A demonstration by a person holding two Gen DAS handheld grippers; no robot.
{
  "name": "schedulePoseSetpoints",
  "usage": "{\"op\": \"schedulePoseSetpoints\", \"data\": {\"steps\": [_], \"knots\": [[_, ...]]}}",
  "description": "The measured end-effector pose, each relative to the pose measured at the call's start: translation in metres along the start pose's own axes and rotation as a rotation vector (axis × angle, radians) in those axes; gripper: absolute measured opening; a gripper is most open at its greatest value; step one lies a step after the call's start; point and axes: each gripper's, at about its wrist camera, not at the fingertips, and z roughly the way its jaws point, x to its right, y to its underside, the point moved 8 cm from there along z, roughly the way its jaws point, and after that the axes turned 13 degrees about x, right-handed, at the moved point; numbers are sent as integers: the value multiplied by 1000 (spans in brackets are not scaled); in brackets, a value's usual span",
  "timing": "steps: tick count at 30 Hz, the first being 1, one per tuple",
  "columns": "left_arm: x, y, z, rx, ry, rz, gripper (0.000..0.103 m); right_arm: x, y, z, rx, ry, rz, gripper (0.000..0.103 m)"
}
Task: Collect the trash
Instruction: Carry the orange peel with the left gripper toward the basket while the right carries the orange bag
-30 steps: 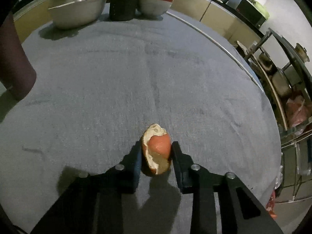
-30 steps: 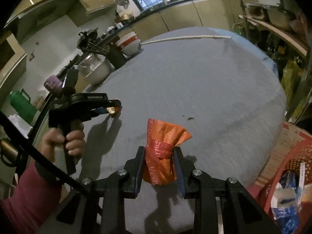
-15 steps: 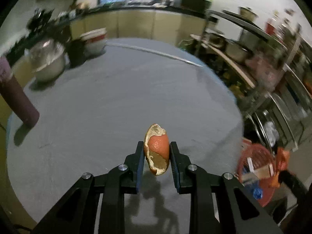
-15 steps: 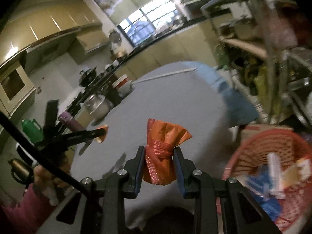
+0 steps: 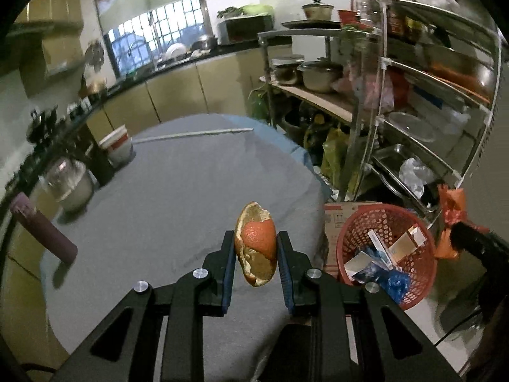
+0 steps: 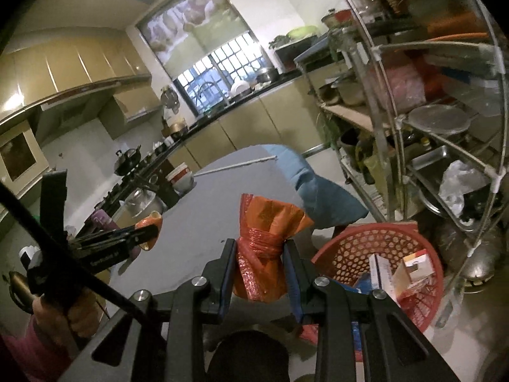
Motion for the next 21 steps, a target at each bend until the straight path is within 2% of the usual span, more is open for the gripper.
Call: {"op": "schedulePoseSetpoints", "data": {"steps": [8, 21], "knots": [[21, -8, -15, 35, 0, 55, 27, 6, -7, -19, 38, -1, 3, 31], [52, -17, -11, 44, 24, 99, 27, 24, -10, -27, 52, 13, 37, 31]]}}
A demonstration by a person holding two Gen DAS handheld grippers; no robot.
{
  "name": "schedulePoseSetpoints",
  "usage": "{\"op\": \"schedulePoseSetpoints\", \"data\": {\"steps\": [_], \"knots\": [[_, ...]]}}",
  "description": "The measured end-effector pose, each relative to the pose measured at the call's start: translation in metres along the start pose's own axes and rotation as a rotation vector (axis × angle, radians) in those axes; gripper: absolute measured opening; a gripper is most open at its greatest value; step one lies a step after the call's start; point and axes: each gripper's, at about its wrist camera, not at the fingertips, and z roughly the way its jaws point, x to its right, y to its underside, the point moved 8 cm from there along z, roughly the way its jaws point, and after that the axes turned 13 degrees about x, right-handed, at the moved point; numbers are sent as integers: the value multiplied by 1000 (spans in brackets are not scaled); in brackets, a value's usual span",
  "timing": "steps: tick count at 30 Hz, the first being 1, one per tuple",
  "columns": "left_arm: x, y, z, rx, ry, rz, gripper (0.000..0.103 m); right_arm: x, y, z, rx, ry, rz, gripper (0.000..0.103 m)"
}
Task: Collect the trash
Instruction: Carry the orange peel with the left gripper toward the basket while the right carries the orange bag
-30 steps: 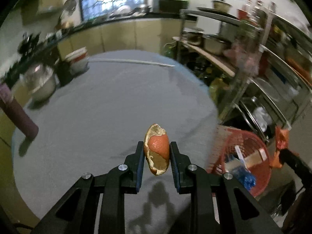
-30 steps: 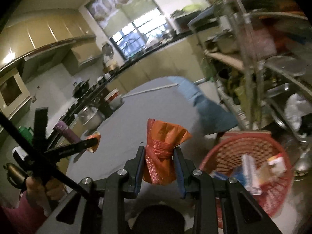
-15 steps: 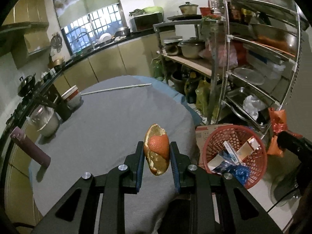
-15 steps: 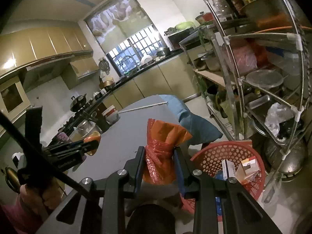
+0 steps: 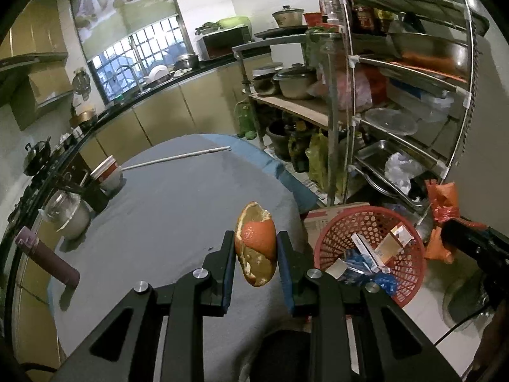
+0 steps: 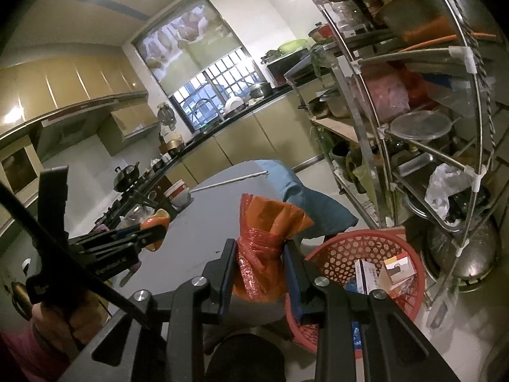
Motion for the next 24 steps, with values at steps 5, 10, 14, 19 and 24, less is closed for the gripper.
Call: {"op": "schedulePoseSetpoints", "data": {"steps": [5, 10, 14, 19, 24], "knots": [[7, -2, 3, 4, 2, 13, 27, 5, 0, 0, -1, 4, 13, 31], [13, 0, 6, -2, 9, 24, 27, 7, 0, 1, -3, 7, 12, 31], [20, 2, 10, -10, 31, 28, 27, 14, 1, -1, 1, 20, 24, 31], [37, 5, 19, -41, 154, -23, 27, 35, 3, -3, 5, 54, 72, 31], [66, 12, 33, -75, 305, -38, 27, 63, 4, -7, 7, 100, 135, 31]]}}
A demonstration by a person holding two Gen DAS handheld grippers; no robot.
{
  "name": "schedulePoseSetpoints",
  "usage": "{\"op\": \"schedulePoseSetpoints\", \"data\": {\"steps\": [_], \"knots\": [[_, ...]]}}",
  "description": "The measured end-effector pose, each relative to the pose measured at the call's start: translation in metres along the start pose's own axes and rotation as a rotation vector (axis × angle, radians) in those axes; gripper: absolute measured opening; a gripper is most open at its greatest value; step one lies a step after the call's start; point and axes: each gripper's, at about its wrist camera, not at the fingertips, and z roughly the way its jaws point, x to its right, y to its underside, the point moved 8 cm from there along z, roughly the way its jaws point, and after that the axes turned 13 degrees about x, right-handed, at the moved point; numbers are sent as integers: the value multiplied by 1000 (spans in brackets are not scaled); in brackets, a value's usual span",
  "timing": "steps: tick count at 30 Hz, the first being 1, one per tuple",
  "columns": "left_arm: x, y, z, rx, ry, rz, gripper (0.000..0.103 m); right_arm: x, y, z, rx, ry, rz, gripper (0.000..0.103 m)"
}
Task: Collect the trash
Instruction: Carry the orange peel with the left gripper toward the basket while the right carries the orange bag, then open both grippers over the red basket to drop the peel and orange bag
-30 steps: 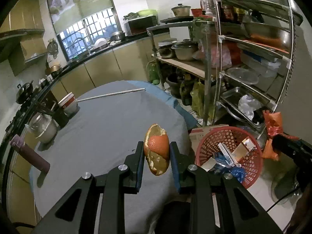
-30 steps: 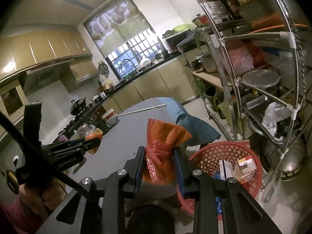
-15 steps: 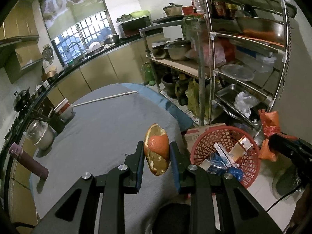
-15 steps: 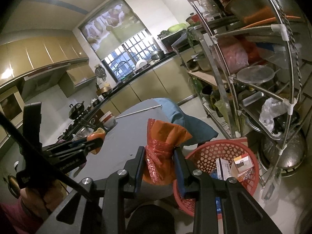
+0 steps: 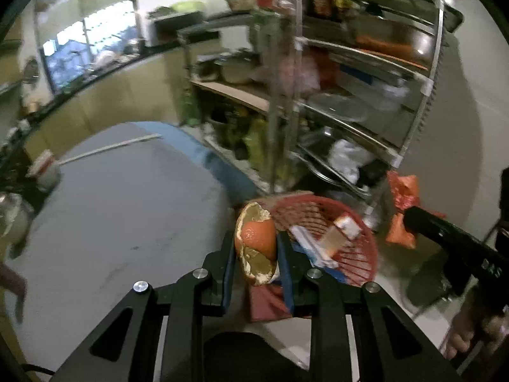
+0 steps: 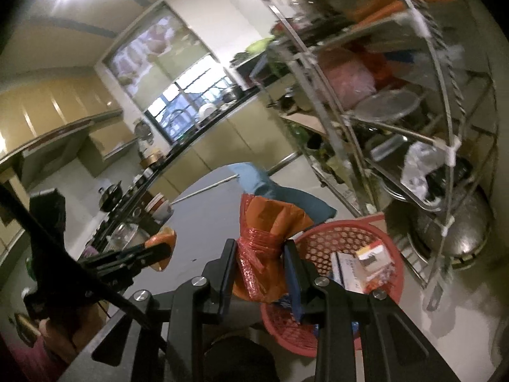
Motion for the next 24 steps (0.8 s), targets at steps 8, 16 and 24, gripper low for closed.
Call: {"op": "schedulePoseSetpoints", "data": {"steps": [8, 16, 24], "knots": [[45, 0, 54, -82, 194, 2, 28, 38, 11, 10, -21, 62, 63, 33], [47, 25, 87, -176, 200, 7, 65, 80, 48, 41, -82, 130, 156, 79], [-28, 27, -6, -10, -184, 122, 69, 7, 13, 9, 39, 46, -20, 79]]}}
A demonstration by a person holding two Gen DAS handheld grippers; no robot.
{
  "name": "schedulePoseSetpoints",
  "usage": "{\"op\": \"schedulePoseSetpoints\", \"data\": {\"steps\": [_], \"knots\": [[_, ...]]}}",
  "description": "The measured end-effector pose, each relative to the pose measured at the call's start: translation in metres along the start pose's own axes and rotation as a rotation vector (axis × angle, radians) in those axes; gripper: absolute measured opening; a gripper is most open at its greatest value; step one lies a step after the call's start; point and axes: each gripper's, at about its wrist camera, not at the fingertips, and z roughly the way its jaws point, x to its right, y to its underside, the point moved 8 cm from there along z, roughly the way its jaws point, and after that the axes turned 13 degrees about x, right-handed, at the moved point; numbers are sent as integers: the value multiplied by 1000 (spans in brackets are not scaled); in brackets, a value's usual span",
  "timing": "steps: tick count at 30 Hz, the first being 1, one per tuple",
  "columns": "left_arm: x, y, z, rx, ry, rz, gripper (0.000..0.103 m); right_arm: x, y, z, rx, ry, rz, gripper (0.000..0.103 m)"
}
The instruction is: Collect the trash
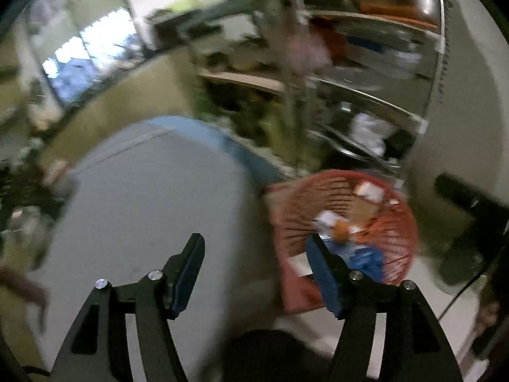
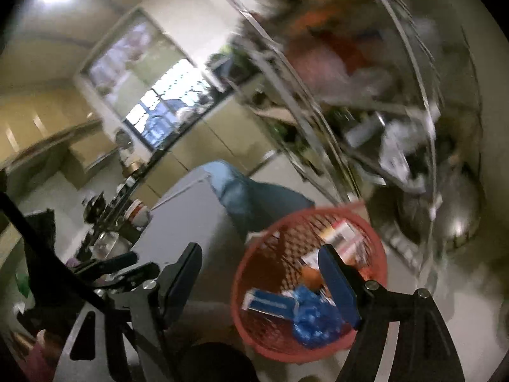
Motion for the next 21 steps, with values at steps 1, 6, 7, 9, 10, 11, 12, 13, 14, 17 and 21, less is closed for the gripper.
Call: {"op": "schedulePoseSetpoints", "data": {"steps": [1, 6, 7, 9, 10, 11, 12, 13, 14, 17, 21], "knots": [[-12, 2, -13, 14, -33, -8, 69, -15, -3, -5, 10, -19, -16, 79], [-74, 15, -78, 84, -229, -76, 81, -82, 0, -23, 16, -80, -128, 79], [-88, 18, -92, 101, -279, -91, 81, -100, 3, -27, 18, -98, -154, 79], [-107, 22, -114, 123, -352, -111, 81, -123, 9, -33, 11, -128, -178, 79], [-120, 28, -129, 133, -390, -132, 81, -137, 13, -36, 2, -143, -192, 79], [-128, 31, -137, 136, -406, -151, 81, -148, 17, -38, -9, -153, -207, 79], [-138, 37, -148, 138, -424, -181, 81, -157, 22, -40, -18, -160, -217, 79], [-146, 41, -156, 140, -437, -201, 81, -168, 27, -42, -28, -172, -230, 79], [-157, 47, -168, 144, -462, -229, 81, -176, 31, -44, -35, -184, -241, 79], [-178, 56, -186, 158, -510, -273, 81, -202, 43, -54, -41, -211, -285, 79], [-197, 67, -210, 183, -557, -314, 81, -225, 54, -62, -54, -236, -320, 79]]}}
